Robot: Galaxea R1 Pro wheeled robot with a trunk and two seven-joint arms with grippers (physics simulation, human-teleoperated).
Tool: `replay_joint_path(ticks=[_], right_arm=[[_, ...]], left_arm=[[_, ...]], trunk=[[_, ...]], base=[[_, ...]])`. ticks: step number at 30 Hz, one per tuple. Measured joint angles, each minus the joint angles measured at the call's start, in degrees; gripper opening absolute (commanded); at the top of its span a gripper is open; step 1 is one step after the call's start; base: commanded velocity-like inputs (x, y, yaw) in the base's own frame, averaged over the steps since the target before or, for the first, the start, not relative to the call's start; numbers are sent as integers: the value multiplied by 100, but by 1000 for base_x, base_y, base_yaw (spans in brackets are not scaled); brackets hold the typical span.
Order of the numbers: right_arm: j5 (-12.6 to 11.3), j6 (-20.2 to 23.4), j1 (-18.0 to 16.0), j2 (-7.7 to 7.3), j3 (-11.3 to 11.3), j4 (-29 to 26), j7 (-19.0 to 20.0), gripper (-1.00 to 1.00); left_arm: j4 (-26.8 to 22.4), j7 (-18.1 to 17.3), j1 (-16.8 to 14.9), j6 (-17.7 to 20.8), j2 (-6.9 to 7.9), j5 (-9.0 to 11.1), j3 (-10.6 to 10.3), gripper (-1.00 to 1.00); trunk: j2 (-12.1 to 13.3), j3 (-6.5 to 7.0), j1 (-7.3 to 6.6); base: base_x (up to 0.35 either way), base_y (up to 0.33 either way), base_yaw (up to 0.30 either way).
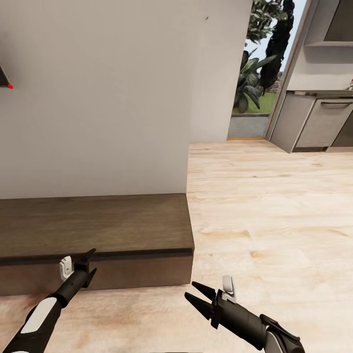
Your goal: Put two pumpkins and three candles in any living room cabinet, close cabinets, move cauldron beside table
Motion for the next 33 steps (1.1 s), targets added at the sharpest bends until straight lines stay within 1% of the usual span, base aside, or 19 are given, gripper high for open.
replay_joint_path(ticks=[14, 16, 33], right_arm=[[0, 0, 0, 0, 7, 0, 0, 100], [1, 0, 0, 0, 7, 0, 0, 100], [0, 0, 0, 0, 7, 0, 0, 100]], left_arm=[[0, -7, 0, 0, 6, 0, 9, 100], [0, -8, 0, 0, 7, -1, 9, 100], [0, -9, 0, 0, 2, 0, 9, 100]], trunk=[[0, 0, 0], [-2, -44, 5], [-3, -44, 6]], base=[[0, 0, 0], [0, 0, 0], [-15, 0, 0]])
